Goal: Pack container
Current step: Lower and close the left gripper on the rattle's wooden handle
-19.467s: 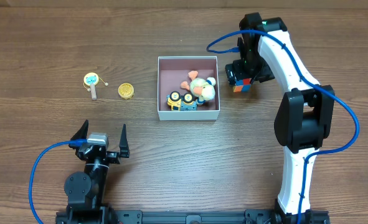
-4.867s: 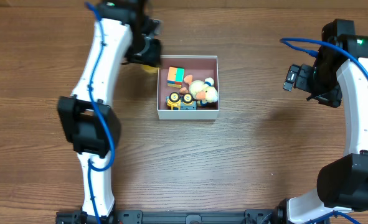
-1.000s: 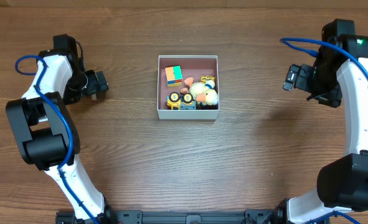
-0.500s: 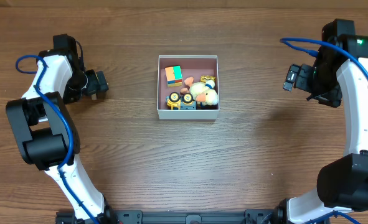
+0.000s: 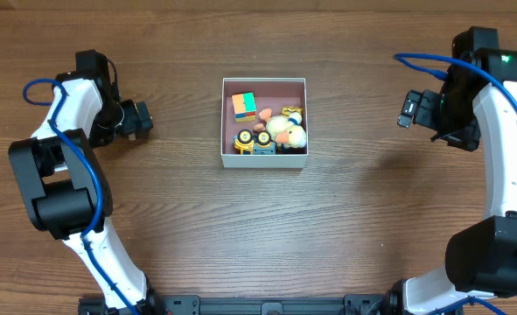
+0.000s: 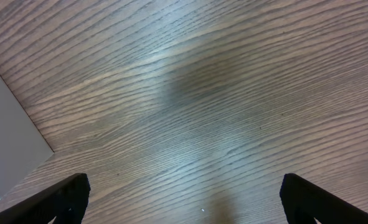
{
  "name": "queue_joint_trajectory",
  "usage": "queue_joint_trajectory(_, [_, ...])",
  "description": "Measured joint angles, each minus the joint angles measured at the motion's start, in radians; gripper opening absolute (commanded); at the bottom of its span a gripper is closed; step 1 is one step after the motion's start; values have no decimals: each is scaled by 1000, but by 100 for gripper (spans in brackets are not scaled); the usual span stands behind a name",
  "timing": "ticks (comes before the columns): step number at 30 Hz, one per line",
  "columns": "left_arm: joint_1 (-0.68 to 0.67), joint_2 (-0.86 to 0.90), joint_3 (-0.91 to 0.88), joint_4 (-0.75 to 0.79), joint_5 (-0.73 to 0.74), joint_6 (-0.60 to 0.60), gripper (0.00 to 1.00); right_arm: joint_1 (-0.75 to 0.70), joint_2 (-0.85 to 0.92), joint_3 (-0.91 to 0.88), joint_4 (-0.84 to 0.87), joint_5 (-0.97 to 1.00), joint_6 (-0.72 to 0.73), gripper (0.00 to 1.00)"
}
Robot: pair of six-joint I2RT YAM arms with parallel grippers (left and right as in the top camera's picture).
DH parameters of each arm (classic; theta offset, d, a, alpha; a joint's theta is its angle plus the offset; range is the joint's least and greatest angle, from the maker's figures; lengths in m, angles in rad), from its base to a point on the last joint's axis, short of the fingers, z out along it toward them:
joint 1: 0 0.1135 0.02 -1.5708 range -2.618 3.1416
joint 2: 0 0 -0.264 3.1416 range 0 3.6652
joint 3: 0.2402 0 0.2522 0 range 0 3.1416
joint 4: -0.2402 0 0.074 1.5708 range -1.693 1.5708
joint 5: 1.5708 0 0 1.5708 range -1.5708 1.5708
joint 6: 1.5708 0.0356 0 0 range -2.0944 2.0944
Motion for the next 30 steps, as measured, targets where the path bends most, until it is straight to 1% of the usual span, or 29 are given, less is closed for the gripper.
queue_joint_trajectory(3, [0, 0, 0, 5, 0, 0, 100, 0, 0, 0, 0, 0, 0, 100])
queue_joint_trajectory(6, [0, 0, 0, 6, 0, 0, 93, 0, 0, 0, 0, 0, 0, 100])
queue_joint_trajectory(9, [0, 0, 0, 6, -5, 3, 94, 0, 0, 0, 0, 0, 0, 100])
queue_joint_trajectory(11, [0, 0, -1, 6, -10, 3, 92, 0, 0, 0, 0, 0, 0, 100])
queue_joint_trajectory(12, [0, 0, -3, 6, -14, 3, 89, 0, 0, 0, 0, 0, 0, 100])
queue_joint_trajectory(14, [0, 0, -8, 6, -20, 3, 80, 0, 0, 0, 0, 0, 0, 100])
queue_joint_trajectory(15, [0, 0, -12, 6, -23, 3, 74, 0, 0, 0, 0, 0, 0, 100])
queue_joint_trajectory(16, [0, 0, -14, 6, -24, 4, 66, 0, 0, 0, 0, 1, 0, 100])
queue_joint_trajectory(18, [0, 0, -19, 6, -27, 5, 63, 0, 0, 0, 0, 0, 0, 100])
queue_joint_trajectory(21, [0, 0, -19, 9, -31, 14, 63, 0, 0, 0, 0, 0, 0, 100])
queue_joint_trajectory(23, [0, 0, -19, 10, -31, 15, 61, 0, 0, 0, 0, 0, 0, 100])
queue_joint_trajectory(24, [0, 0, -19, 10, -31, 15, 51, 0, 0, 0, 0, 0, 1, 100])
queue_joint_trajectory(25, [0, 0, -19, 13, -31, 15, 46, 0, 0, 0, 0, 1, 0, 100])
queue_joint_trajectory(30, [0, 0, -19, 25, -23, 26, 48, 0, 0, 0, 0, 0, 0, 100])
